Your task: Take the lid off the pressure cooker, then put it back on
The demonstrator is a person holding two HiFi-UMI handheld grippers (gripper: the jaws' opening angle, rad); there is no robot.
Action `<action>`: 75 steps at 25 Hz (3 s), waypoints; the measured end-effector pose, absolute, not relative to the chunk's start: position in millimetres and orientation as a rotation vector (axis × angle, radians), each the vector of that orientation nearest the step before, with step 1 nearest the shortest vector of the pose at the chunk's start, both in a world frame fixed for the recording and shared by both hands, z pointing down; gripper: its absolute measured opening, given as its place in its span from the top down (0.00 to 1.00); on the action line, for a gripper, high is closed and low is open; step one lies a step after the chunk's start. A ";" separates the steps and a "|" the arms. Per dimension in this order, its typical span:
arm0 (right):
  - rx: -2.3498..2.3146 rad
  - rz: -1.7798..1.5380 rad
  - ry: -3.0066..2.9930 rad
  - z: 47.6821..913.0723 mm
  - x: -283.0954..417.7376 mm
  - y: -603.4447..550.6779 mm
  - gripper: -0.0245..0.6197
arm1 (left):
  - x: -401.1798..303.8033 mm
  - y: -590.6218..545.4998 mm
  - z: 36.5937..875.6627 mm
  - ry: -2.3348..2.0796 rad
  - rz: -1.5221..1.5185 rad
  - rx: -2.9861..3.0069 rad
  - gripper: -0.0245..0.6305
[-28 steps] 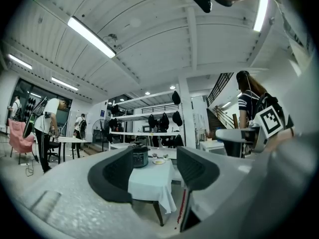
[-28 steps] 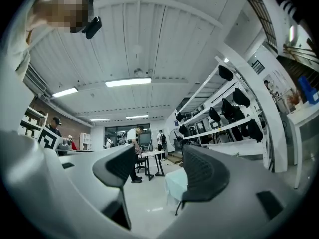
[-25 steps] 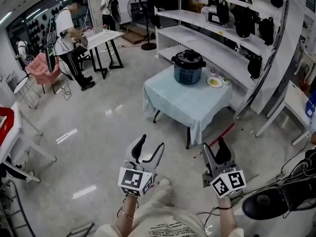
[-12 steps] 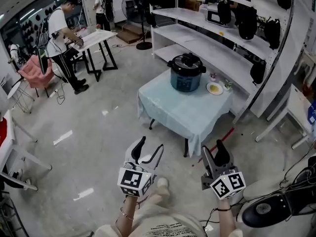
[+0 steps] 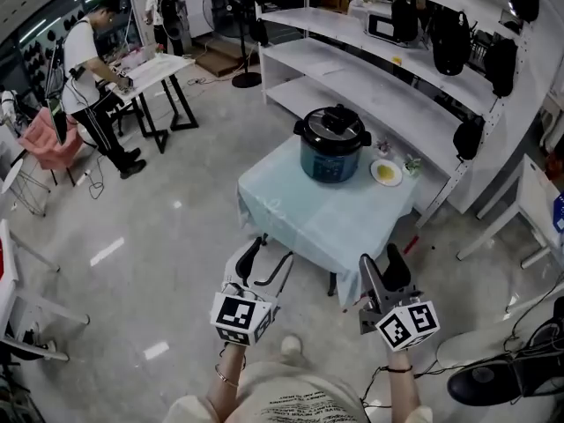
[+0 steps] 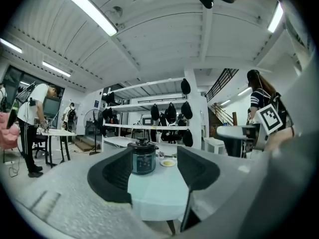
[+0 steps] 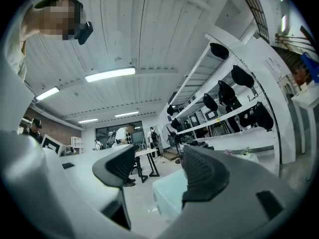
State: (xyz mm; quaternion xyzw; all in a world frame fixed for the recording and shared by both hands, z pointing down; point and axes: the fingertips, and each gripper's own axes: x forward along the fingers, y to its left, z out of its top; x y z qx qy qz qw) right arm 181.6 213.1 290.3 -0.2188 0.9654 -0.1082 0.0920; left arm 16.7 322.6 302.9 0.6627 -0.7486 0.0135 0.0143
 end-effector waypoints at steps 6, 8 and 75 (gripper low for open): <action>-0.682 -0.334 2.861 295.0 148.2 170.9 0.52 | -17.0 269.8 303.2 -2.278 0.055 2.124 0.56; -0.678 -0.352 2.879 299.3 137.2 161.7 0.52 | -24.4 256.0 304.5 -2.256 0.060 2.147 0.56; -0.569 -0.295 3.165 322.2 -107.1 -179.6 0.50 | -198.4 -148.7 326.3 -1.620 0.447 2.619 0.52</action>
